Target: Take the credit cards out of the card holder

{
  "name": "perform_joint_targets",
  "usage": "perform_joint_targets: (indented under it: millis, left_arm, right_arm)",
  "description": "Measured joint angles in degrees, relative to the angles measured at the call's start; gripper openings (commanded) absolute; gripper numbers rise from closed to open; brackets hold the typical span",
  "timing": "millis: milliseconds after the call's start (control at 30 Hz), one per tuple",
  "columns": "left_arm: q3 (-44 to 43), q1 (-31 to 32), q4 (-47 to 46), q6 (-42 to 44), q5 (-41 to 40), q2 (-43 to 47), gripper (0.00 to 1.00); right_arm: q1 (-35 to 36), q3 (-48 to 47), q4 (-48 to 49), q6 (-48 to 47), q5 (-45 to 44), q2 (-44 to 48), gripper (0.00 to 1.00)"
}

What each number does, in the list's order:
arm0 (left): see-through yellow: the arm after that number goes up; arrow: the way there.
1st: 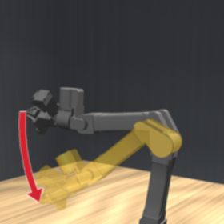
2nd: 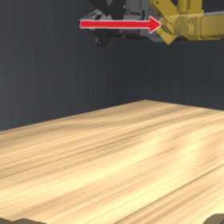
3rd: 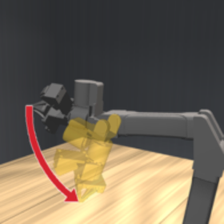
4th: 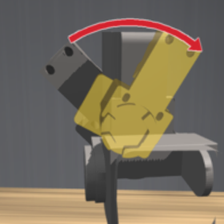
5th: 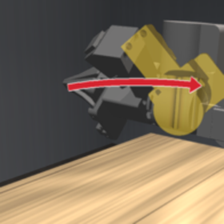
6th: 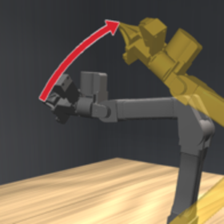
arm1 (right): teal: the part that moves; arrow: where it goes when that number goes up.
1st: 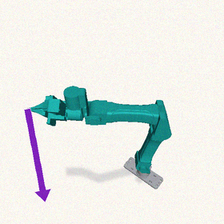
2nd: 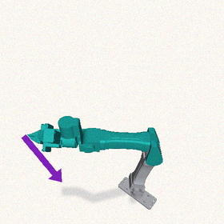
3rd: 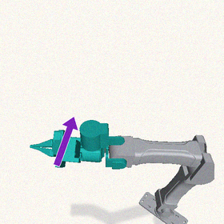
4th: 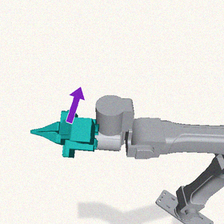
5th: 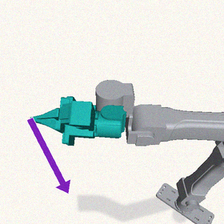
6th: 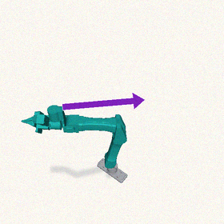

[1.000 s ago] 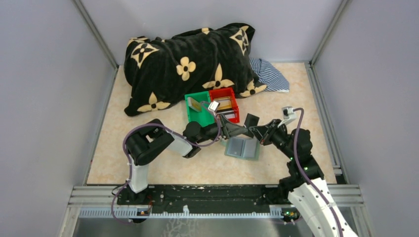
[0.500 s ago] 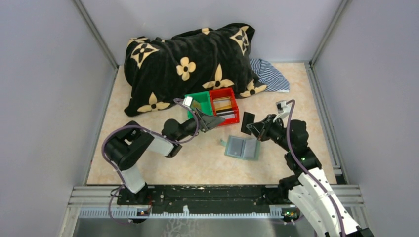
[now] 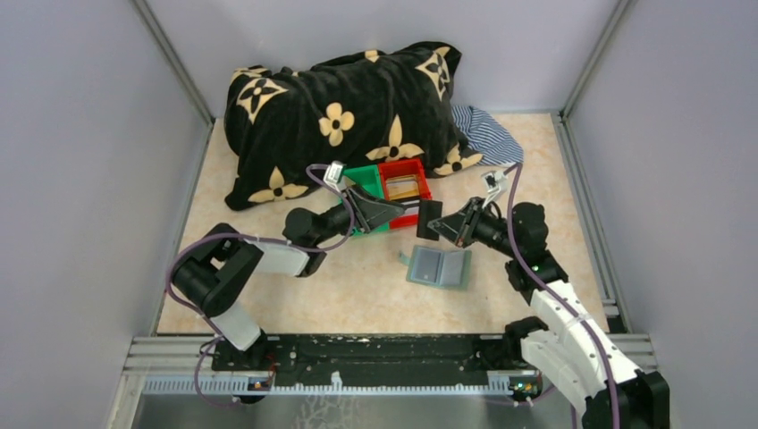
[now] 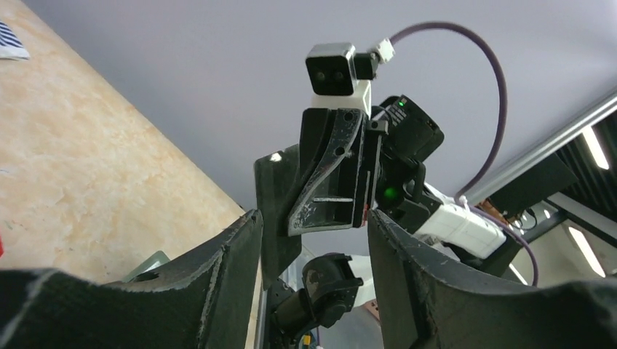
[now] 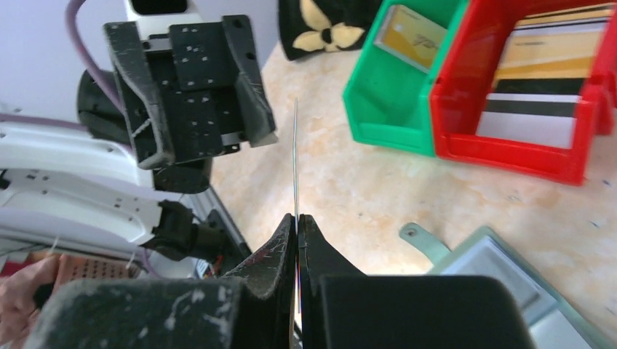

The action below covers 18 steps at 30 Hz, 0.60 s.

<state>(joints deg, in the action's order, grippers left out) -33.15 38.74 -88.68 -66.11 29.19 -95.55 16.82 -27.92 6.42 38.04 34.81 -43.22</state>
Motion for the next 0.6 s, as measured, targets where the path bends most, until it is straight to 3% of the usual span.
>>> perform_joint_targets:
  millis: [167, 400, 600]
  left_arm:
    - [-4.4, 0.9, 0.0, 0.4, 4.3, -2.4, 0.61]
    - [-14.7, -0.7, -0.2, 1.2, 17.6, -5.1, 0.63]
    - [-20.6, -1.5, -0.2, -4.9, 26.9, -13.4, 0.62]
  right_arm:
    - [0.0, -0.8, 5.2, 1.6, 8.7, -4.0, 0.0]
    - [-0.1, -2.5, 4.7, 2.1, 20.2, -4.1, 0.0]
    - [-0.1, -2.5, 4.6, 3.0, 26.4, 0.3, 0.0]
